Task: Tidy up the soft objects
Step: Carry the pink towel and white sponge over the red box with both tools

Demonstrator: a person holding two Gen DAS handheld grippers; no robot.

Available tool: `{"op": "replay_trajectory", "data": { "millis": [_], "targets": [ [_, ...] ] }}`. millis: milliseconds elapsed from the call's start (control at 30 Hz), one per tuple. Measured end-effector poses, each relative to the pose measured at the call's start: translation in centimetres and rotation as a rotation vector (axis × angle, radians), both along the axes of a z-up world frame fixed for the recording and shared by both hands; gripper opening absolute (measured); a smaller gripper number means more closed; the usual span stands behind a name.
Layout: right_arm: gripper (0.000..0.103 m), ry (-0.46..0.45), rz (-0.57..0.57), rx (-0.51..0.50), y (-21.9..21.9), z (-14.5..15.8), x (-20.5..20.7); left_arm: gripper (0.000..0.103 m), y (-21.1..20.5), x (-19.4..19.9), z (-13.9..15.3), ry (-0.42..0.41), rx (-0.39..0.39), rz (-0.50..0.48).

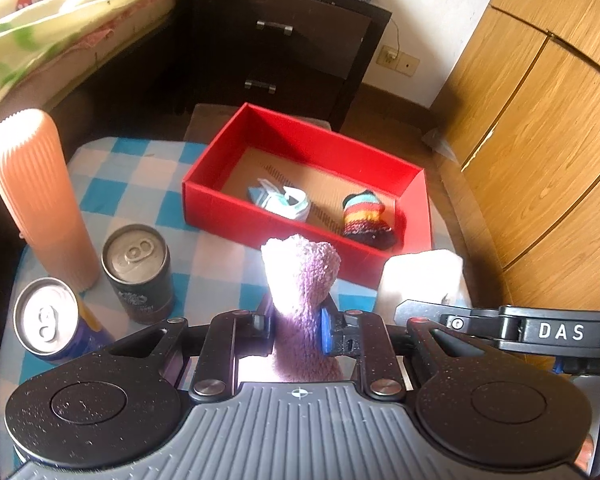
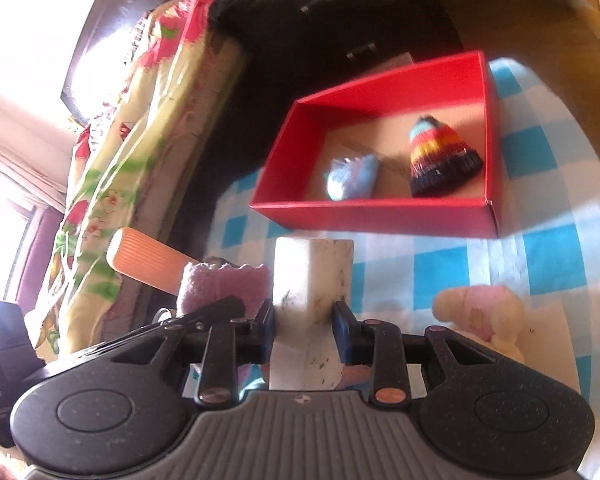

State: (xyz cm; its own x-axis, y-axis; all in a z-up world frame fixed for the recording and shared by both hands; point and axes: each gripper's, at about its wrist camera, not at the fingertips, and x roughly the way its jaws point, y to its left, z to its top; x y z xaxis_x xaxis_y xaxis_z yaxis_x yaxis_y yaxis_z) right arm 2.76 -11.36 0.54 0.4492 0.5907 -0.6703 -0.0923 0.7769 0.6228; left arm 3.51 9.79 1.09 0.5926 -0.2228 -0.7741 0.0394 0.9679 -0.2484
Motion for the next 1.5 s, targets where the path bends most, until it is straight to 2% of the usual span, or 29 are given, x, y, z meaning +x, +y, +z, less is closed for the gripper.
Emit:
{"op": "replay_trajectory", "data": {
  "millis": [133, 367, 800, 1500],
  "targets": [
    [0.009, -0.052, 0.002, -0.039, 0.1, 1.3, -0.5, 0.020, -0.3, 0.0, 0.4, -0.014, 0.004, -0.002],
    [0.009, -0.087, -0.005, -0.071, -0.2, 1.9, -0.6, 0.018, -0.6, 0.0, 0.6, -0.017, 0.009, -0.003],
    [0.009, -0.168, -0.057, -0.059, -1.1, 4.5, 0.2, 0.018, -1.1, 1.5, 3.1, -0.092, -0.037, 0.000],
    [0.009, -0.201, -0.146, -0.055, -2.8, 5.4, 3.7, 0.019, -3.2, 6.3, 4.6, -0.147, -0.065, -0.016]
  ]
}}
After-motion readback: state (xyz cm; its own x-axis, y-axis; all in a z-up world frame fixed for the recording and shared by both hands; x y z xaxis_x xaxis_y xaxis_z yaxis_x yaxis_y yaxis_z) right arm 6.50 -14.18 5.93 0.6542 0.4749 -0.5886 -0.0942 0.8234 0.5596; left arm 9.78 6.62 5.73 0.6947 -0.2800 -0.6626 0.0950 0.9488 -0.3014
